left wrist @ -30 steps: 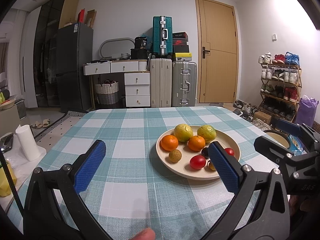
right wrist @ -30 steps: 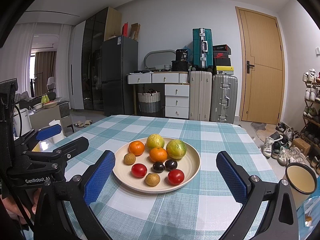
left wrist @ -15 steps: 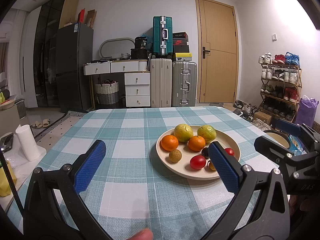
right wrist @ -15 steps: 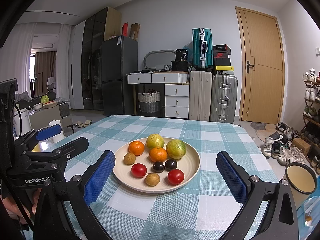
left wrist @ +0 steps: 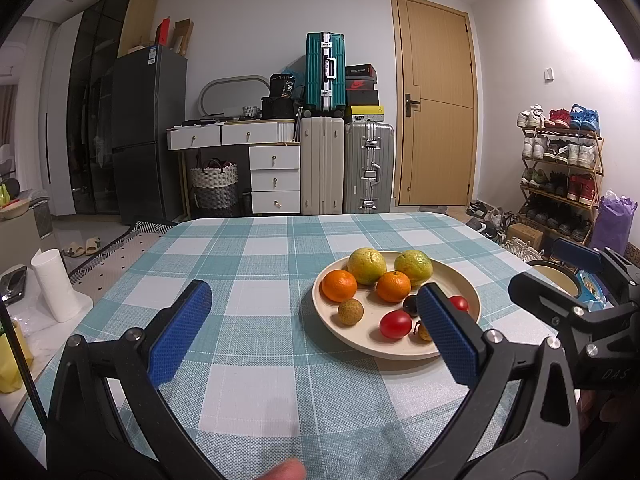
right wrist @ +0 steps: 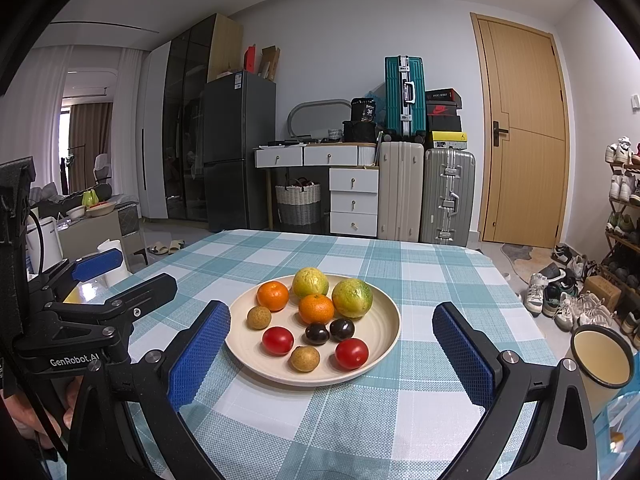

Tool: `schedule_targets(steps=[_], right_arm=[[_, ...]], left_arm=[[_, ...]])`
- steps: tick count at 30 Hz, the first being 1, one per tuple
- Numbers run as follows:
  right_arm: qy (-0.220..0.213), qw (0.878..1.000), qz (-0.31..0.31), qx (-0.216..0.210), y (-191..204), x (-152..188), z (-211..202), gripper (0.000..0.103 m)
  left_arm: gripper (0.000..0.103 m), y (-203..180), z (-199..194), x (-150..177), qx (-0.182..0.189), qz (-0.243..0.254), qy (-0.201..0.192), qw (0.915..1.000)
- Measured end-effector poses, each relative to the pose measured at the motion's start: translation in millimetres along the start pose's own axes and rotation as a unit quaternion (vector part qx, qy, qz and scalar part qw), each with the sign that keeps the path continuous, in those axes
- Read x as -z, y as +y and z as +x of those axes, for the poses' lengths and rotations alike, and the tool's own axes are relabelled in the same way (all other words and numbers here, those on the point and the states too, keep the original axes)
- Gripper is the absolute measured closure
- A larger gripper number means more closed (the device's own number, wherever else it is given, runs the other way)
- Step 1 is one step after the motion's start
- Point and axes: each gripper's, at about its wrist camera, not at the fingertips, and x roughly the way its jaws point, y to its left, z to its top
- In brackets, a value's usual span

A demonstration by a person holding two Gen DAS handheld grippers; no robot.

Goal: Organize fruits

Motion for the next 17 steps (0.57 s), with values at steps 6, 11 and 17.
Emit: schedule_targets(steps=[6,11,17], right_arm=[[0.000,1.000,0.000,0.000,-0.2,0.2,-0.7,0.000],[0.000,1.000,0.000,0.000,-0.2,0.0,-0.4,0.000],[0.000,1.000,0.000,0.000,0.0,-0.5,0.5,0.000]], left_arm=[[0.000,0.1,0.0,0.0,-0.001,0.000,0.000,1.0000],[0.000,0.3,-0.6,-0.4,0.000,0.000,0.000,1.0000],[0.000,0.4,-0.5,-0.4,0.000,-0.001,0.000,1.0000]])
